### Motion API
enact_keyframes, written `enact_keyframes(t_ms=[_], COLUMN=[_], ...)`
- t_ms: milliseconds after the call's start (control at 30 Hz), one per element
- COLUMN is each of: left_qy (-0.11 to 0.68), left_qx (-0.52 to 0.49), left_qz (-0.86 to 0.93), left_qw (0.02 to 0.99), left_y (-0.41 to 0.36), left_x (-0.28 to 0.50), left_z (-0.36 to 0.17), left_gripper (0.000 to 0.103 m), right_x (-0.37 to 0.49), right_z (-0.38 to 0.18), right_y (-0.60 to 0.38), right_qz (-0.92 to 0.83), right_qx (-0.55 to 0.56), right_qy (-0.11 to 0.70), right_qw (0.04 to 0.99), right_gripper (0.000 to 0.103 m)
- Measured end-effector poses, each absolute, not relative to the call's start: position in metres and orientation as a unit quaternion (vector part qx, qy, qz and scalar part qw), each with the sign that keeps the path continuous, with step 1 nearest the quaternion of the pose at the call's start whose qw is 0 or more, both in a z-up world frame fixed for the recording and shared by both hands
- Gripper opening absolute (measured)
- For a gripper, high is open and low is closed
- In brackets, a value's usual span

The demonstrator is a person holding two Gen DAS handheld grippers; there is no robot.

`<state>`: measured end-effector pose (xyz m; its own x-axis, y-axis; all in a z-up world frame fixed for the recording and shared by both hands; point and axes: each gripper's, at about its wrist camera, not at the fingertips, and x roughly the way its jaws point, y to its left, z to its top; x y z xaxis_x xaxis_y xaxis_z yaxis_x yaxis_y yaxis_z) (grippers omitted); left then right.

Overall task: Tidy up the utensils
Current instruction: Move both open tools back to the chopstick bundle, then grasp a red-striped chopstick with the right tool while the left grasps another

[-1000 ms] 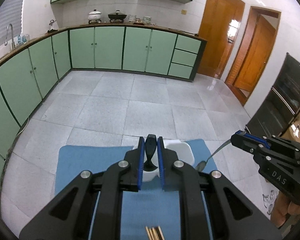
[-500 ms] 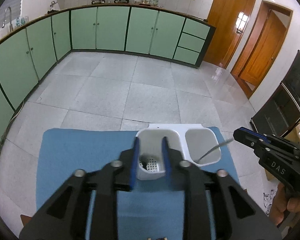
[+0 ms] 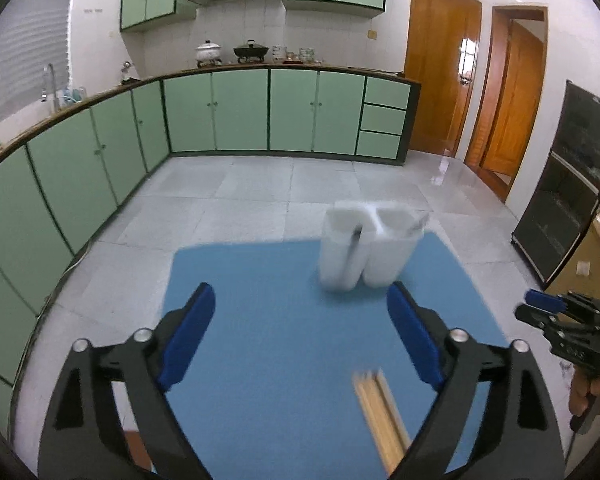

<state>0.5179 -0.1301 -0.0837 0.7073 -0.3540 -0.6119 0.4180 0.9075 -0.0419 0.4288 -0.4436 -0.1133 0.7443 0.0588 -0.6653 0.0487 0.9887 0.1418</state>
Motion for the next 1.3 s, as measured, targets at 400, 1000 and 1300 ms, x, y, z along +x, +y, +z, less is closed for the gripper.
enact_keyframes(t_ms=[400, 1000, 1300], left_qy=[0.353, 0.404, 0.419], left_qx=[0.028, 0.031, 0.077], left_qz=[-0.177, -0.206, -0.234], left_qw=[0.918, 0.891, 0.874], left_y=[-0.042, -0.053, -0.104], left_x=[0.363, 0.333, 0.329], left_z=[-0.201, -0.259, -0.286], left_gripper=[0.09, 0.09, 0.09], right_x=[0.279, 0.298, 0.304], right_z=[-0.237, -0.255, -0.255], right_y=[-0.326, -0.319, -0.329], right_qz=[0.05, 0.051, 0.041], right_qx=[0.015, -0.021, -0.027], right_qy=[0.396, 0.375, 0.37], right_qw=[0.917, 0.925, 0.928], right_gripper=[0.045, 0.03, 0.014])
